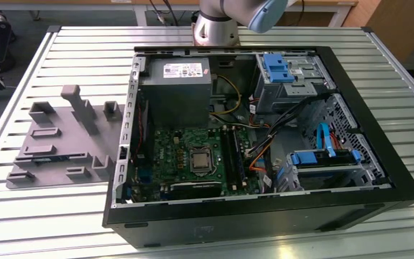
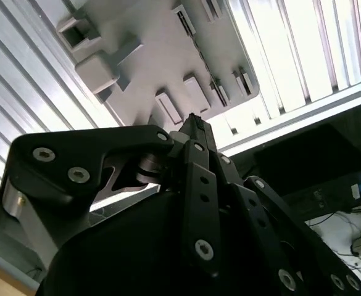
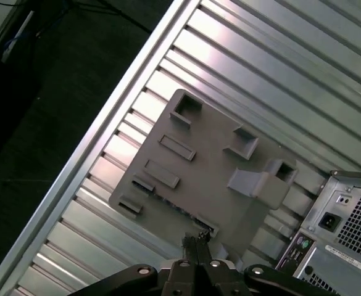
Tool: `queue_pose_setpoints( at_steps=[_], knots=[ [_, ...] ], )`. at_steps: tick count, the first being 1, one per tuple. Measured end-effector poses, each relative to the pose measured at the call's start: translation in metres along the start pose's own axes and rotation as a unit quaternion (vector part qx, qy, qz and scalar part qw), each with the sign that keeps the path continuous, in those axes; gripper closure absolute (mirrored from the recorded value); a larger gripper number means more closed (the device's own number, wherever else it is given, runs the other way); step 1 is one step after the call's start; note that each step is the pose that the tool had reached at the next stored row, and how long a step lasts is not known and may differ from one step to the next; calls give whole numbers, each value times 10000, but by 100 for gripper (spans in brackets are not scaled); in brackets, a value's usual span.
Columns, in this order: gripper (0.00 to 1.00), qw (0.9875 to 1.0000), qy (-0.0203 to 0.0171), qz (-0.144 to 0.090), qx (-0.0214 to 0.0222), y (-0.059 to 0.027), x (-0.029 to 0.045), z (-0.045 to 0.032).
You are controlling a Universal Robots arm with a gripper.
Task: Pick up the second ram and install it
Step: 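Pick up the second ram and move it above second insertion slot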
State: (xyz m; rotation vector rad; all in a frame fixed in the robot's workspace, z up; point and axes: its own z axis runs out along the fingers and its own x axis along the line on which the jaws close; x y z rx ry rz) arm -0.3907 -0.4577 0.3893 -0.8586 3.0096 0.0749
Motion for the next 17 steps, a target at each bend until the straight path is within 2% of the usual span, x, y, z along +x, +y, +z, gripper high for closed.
queue_pose_setpoints(
  at_steps=[6,13,17],
  knots=[
    [89,9989,24,-459,-5,1,4,5],
    [89,9987,26,-517,-5,2,5,6],
    [89,9962,41,-874,-14,3,5,11]
  ],
)
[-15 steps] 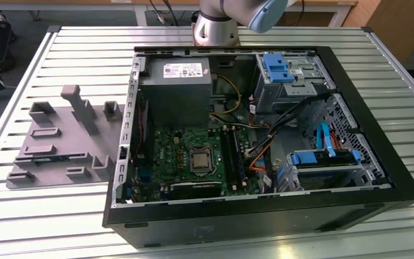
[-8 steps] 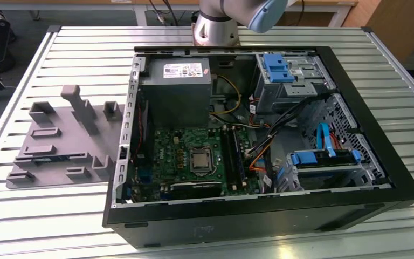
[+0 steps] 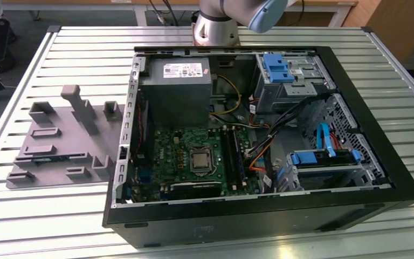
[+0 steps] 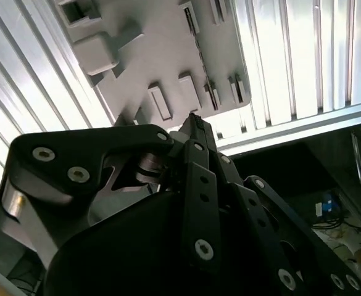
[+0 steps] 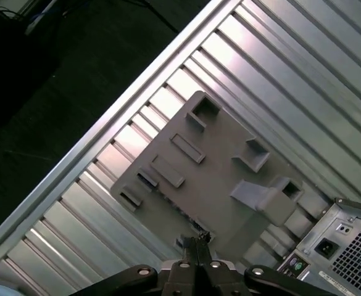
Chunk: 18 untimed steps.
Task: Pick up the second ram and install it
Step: 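Pick up the second ram and move it above second insertion slot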
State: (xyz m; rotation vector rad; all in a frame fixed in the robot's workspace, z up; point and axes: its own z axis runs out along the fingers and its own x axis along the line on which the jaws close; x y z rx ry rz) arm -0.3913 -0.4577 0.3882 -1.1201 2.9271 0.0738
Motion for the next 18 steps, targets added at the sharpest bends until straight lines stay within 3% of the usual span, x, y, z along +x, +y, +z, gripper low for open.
queue_pose_setpoints(
  at_steps=[4,9,18],
  knots=[
    [89,9994,16,-360,-8,-1,0,10],
    [89,9968,35,-801,-20,-1,1,27],
    [89,9888,71,-1487,-35,1,4,48]
  ],
)
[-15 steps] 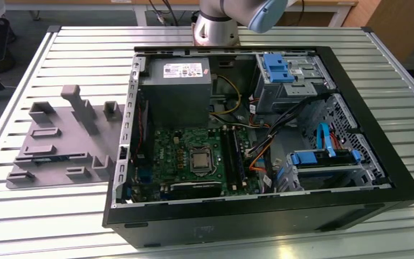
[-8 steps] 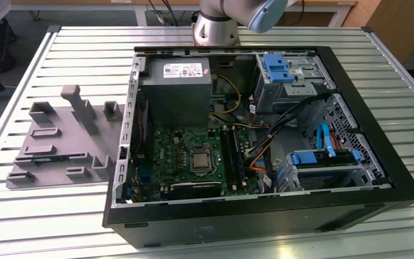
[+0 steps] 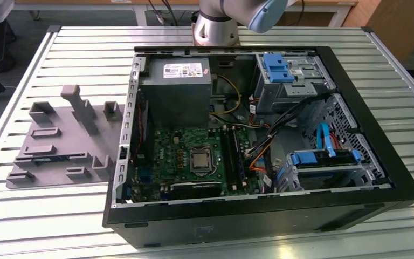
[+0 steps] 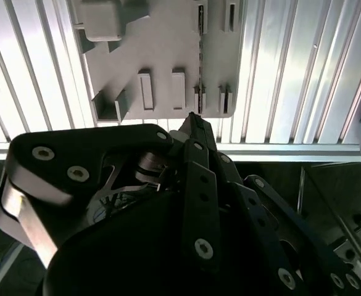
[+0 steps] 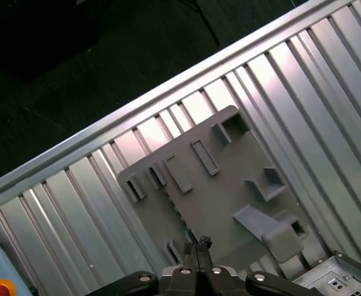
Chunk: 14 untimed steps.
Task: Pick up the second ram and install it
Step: 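Pick up the second ram and move it above second insertion slot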
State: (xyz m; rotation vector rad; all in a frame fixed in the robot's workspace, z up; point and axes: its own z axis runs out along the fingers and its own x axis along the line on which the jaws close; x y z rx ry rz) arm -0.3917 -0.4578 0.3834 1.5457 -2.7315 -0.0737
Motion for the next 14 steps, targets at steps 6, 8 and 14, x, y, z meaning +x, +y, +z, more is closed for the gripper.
queue_pose_setpoints(
  at_steps=[6,8,14],
  knots=[
    [89,9990,23,-436,-8,6,4,10],
    [89,9987,24,-502,-9,16,10,12],
    [89,9987,25,-511,-10,16,10,11]
  ],
)
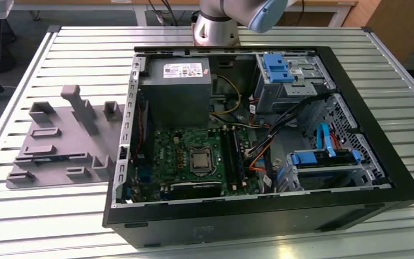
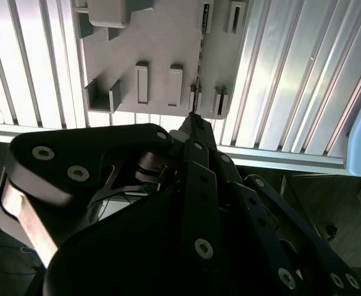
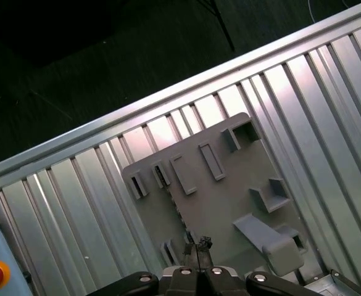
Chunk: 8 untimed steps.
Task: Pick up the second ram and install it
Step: 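Pick up the second ram and move it above second insertion slot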
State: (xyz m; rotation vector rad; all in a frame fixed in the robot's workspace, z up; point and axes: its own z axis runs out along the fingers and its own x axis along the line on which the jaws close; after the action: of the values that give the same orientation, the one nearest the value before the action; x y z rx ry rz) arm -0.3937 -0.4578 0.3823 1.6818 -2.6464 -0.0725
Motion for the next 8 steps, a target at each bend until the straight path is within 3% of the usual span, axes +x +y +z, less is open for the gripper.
queue_pose_setpoints(
  at_steps=[8],
  knots=[
    [89,10000,0,-1,0,0,0,0]
  ],
)
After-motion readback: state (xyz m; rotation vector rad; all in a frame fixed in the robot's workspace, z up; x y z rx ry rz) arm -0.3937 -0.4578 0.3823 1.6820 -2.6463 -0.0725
